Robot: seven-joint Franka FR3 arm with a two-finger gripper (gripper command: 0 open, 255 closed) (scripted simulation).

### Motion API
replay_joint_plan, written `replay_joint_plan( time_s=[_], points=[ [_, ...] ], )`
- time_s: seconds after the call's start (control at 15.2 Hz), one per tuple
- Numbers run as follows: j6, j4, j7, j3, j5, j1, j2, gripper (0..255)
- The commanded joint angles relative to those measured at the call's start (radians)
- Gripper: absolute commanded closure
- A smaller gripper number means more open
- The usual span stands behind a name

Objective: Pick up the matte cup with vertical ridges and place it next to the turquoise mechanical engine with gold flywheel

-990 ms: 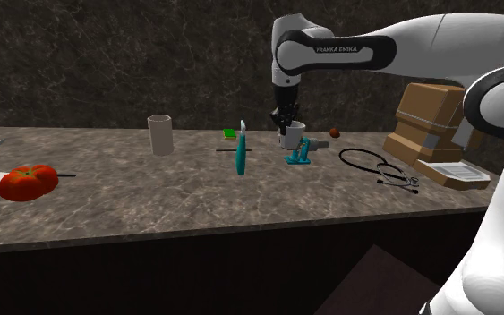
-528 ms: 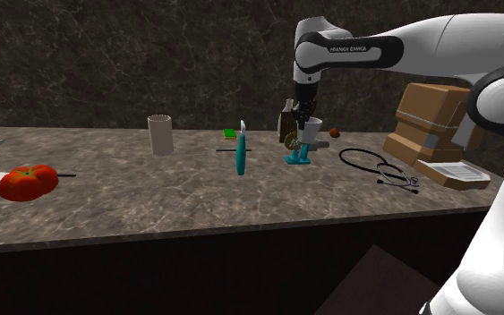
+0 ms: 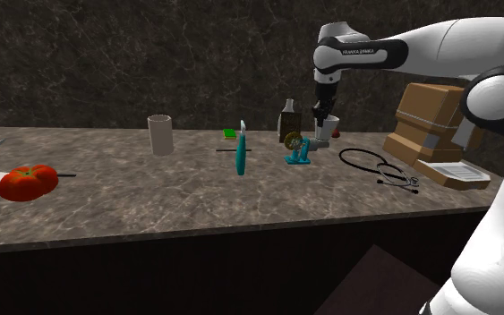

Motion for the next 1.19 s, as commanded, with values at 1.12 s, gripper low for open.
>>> replay_joint_plan(
  time_s=[1.12],
  points=[
    [0.09,0.104,-0.289,-0.113,0.042,-0.184,0.143,255]
  ],
)
